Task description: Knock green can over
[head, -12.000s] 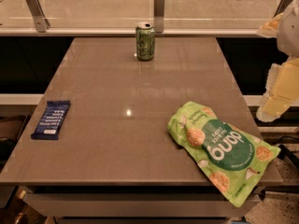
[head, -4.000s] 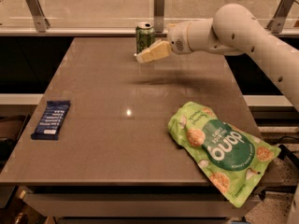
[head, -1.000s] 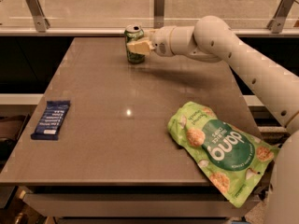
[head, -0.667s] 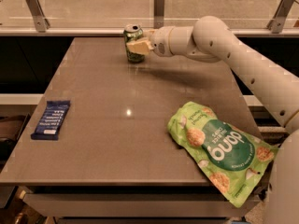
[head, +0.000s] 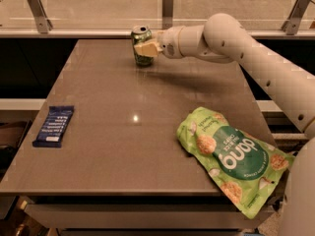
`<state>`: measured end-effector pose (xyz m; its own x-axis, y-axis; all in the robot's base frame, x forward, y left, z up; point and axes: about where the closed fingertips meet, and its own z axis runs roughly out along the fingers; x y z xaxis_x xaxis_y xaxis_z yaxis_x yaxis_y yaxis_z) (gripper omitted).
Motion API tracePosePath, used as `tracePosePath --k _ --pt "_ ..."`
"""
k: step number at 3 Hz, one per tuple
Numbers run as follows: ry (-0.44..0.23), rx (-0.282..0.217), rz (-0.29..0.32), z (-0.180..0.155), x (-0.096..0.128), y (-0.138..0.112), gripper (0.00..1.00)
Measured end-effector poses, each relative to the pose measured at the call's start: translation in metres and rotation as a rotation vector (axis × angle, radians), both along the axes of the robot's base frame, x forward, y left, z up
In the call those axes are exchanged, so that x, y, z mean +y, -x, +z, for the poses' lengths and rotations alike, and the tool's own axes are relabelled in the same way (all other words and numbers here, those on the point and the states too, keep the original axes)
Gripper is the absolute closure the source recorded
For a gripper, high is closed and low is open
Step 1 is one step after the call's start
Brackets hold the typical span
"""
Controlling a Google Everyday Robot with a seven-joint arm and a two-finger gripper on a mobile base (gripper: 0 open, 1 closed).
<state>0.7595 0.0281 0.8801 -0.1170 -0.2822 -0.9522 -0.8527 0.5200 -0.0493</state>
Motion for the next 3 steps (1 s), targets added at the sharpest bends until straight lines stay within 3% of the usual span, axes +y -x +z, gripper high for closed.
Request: tracePosePath --k 3 --pt "0.179 0.059 -0.076 0.023 -0.029 0.012 1.00"
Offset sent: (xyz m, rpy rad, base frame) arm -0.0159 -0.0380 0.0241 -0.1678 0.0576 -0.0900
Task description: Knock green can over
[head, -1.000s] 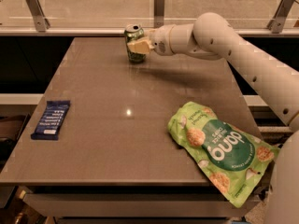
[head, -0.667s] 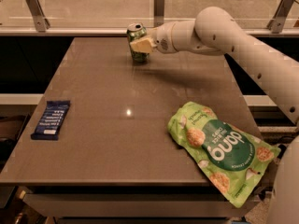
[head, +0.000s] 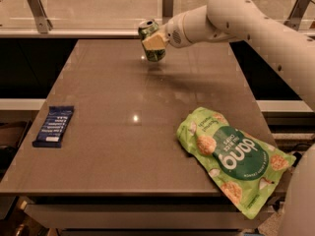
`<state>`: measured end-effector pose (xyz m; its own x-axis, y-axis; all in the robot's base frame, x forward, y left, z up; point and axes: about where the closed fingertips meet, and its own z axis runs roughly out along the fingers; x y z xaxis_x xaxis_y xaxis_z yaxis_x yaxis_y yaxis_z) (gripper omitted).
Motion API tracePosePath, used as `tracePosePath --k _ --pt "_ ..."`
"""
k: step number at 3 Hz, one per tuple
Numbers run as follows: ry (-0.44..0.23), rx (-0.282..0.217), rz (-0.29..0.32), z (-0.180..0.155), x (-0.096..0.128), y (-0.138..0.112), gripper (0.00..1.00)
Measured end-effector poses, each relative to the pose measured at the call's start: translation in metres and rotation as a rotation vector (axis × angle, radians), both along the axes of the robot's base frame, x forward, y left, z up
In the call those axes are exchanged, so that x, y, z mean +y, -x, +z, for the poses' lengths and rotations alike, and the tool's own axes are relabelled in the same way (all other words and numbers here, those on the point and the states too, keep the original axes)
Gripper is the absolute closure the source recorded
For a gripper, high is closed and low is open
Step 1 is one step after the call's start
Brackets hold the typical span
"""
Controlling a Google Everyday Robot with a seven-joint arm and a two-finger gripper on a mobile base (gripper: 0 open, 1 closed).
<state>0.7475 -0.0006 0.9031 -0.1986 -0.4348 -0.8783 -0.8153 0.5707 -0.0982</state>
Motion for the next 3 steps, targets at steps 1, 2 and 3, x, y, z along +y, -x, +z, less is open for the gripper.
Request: tracePosePath --k 1,2,3 --pt "0.095 0.022 -0.035 0.013 -0.013 0.001 1.00" --pt "0.174 0.044 -0.063 0.023 -0.024 0.005 1.00" --pt "0.237 0.069 -0.083 0.028 -0.032 0.009 1.00"
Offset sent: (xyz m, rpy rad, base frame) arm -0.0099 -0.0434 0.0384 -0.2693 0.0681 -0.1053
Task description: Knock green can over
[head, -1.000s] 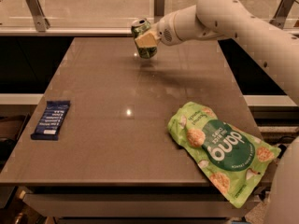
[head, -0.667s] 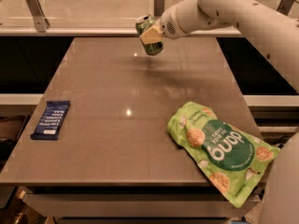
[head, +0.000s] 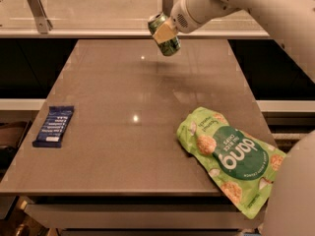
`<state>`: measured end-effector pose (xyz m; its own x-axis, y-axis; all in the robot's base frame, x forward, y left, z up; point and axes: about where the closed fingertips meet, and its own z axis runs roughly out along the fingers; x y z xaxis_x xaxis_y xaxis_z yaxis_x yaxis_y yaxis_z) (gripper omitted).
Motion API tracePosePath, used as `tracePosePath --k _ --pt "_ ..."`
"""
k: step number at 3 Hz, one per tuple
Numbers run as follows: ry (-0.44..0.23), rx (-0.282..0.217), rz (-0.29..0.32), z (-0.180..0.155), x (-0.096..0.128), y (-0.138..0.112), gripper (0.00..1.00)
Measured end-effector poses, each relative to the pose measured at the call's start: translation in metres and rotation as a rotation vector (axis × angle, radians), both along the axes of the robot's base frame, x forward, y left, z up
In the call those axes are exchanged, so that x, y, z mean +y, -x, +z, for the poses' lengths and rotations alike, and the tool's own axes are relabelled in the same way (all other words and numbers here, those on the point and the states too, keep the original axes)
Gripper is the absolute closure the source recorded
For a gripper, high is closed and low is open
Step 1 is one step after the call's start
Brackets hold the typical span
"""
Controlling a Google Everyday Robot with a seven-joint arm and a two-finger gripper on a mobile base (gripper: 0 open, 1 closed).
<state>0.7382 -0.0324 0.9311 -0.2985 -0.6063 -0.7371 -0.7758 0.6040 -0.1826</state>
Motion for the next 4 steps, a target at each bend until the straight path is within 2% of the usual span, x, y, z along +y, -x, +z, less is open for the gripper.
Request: tracePosePath --k 4 --pt "0.329 0.065 -0.084 -0.002 -0.020 0.020 1.00"
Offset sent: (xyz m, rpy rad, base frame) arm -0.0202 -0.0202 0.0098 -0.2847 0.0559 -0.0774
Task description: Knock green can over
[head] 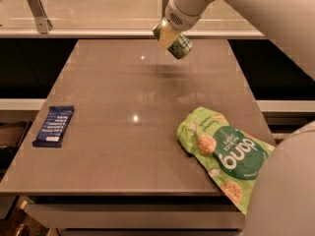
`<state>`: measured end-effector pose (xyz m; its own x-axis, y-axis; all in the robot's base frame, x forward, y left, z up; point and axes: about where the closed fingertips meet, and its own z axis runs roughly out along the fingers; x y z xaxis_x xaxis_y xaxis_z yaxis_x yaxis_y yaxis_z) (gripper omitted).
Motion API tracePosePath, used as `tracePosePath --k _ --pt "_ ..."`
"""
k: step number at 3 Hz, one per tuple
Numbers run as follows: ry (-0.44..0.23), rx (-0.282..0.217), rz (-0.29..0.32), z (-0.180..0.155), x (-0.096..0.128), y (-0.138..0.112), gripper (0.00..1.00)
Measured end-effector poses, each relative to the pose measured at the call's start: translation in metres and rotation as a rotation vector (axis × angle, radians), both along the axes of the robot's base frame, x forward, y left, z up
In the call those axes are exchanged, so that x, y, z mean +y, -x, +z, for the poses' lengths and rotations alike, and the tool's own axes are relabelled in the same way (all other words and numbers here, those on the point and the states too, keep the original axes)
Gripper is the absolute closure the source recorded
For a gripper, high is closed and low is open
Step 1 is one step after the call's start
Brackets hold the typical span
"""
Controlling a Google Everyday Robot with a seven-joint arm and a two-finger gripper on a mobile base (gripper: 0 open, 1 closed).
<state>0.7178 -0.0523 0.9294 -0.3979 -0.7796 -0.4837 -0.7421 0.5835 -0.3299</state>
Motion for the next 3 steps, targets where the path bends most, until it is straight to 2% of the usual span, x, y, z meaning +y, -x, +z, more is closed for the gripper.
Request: tracePosePath --k 1,3 --pt "0.083 0.013 -0.014 -0.006 -0.005 0.004 1.00" --pt "0.197 0.075 -0.001 -0.030 -0.006 0.006 1.00"
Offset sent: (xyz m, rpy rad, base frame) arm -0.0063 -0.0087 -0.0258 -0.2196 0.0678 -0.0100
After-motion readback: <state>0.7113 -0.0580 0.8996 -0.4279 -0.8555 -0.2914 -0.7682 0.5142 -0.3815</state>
